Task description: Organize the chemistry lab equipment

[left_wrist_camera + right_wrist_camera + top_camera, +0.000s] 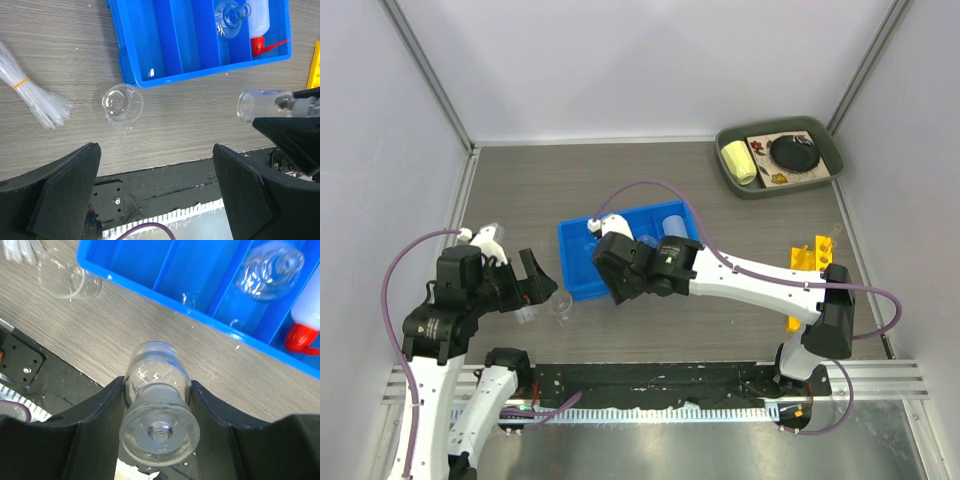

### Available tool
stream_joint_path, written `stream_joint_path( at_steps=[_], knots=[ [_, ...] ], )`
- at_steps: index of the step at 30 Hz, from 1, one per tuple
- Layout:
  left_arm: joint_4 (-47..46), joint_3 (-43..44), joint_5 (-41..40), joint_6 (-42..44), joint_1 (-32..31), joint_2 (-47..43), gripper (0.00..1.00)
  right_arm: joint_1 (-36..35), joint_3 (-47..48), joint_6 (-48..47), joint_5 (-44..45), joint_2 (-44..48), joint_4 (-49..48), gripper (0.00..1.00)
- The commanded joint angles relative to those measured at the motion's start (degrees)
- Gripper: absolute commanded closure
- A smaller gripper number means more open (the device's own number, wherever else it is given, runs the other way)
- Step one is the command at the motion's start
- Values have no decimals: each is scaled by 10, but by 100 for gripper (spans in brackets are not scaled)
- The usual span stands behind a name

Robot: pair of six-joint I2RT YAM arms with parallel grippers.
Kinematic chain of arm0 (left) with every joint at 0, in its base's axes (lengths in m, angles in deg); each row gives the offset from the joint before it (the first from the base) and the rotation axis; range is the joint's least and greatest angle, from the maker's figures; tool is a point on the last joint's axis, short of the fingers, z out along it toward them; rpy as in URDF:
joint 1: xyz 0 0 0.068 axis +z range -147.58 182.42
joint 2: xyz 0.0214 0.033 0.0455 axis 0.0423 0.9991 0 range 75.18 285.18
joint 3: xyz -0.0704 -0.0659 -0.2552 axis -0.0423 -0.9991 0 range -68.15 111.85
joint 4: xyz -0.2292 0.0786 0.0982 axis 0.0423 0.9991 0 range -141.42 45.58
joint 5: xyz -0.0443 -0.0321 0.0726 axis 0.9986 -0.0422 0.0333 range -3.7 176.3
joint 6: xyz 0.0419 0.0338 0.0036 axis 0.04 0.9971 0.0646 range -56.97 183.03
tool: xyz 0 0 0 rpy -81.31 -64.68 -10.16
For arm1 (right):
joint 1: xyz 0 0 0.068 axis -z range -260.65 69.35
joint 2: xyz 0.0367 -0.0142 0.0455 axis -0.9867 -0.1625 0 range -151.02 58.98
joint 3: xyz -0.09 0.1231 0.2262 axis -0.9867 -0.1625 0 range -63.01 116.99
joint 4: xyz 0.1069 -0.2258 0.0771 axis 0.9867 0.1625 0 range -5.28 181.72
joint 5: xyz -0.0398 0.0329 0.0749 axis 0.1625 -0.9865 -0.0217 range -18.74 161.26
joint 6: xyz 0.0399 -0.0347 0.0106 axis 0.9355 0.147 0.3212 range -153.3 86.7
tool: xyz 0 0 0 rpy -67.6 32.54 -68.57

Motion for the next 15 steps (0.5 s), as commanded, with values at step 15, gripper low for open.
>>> stream_joint_path(
  at_steps=[15],
  knots=[
    [-15,10,13,6,2,-16,0,113,104,-108,-32,-139,-104,99]
  ],
)
